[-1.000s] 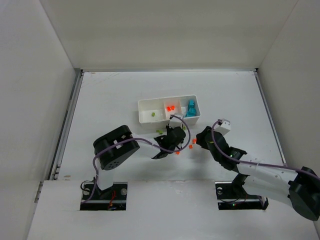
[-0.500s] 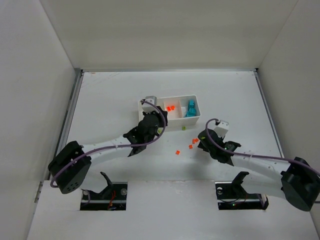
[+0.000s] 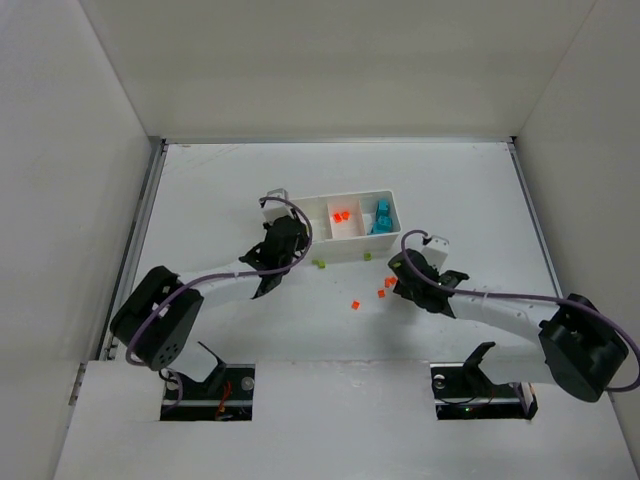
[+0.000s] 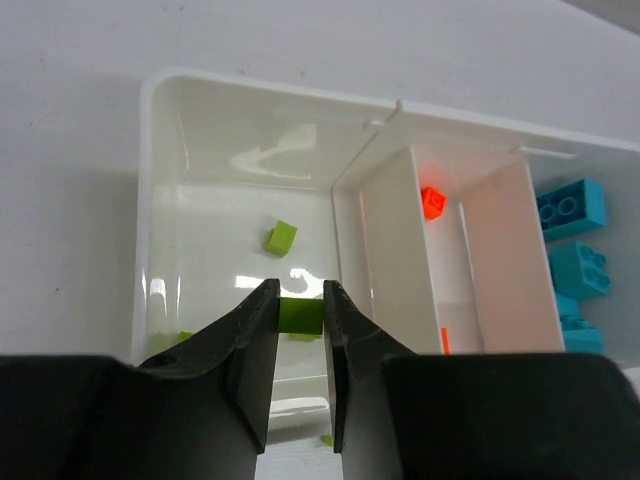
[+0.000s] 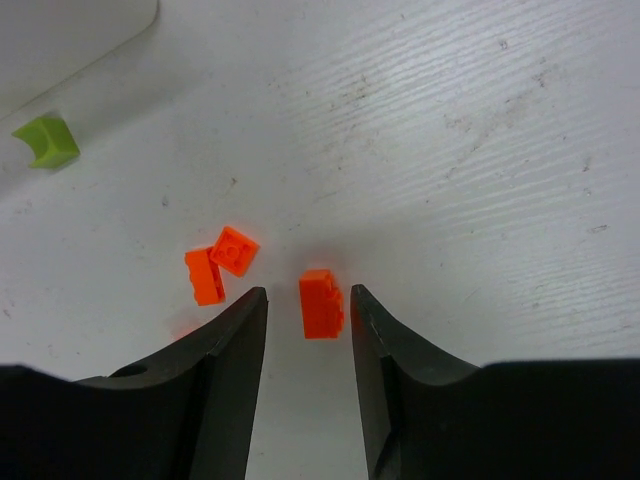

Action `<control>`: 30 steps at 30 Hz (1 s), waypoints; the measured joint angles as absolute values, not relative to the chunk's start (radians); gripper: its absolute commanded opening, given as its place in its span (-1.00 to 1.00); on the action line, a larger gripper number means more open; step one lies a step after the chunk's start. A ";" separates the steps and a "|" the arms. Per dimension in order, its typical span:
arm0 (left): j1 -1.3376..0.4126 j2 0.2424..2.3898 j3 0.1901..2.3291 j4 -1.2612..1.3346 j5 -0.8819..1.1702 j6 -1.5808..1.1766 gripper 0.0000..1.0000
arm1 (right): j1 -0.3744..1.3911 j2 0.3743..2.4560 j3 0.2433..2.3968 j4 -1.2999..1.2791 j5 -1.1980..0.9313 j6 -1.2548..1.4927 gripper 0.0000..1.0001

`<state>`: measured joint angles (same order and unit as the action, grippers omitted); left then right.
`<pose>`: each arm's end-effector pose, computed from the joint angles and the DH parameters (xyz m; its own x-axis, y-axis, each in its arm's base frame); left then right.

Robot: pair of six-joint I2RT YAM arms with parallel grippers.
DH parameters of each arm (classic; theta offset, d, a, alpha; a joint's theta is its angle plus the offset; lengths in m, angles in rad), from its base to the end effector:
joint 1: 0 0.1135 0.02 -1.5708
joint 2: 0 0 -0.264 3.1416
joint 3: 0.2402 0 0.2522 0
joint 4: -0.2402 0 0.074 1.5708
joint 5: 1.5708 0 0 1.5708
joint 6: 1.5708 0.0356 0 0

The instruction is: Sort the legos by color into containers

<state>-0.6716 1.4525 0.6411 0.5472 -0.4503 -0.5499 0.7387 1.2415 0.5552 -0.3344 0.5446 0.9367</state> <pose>0.2471 -0.1766 0.2116 -0.2952 -0.3664 -0.8824 0.0904 0.9087 -0.4076 0.1727 0.1323 0.1655 -0.6760 0.3163 -0.6655 0.2852 0.9451 0.1595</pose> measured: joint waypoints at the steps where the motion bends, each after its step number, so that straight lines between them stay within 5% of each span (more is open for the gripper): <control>1: -0.669 1.478 0.649 0.546 -0.445 -0.551 -0.57 | 0.739 1.253 0.558 -0.334 0.540 0.937 -0.12; 9: -0.661 1.539 0.691 0.562 -0.434 -0.551 -0.14 | 0.738 1.322 0.609 -0.360 0.525 0.918 -0.25; 22: -0.767 1.282 0.564 0.541 -0.477 -0.497 -0.13 | 0.720 1.396 0.682 -0.400 0.512 0.859 -0.36; 30: -0.897 1.168 0.493 0.541 -0.554 -0.423 -0.14 | 0.746 1.439 0.725 -0.430 0.506 0.846 -0.70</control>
<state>-0.8974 1.1679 0.4931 0.5407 -0.5545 -0.4232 0.7456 1.4391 0.7254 -0.4305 0.5060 0.8455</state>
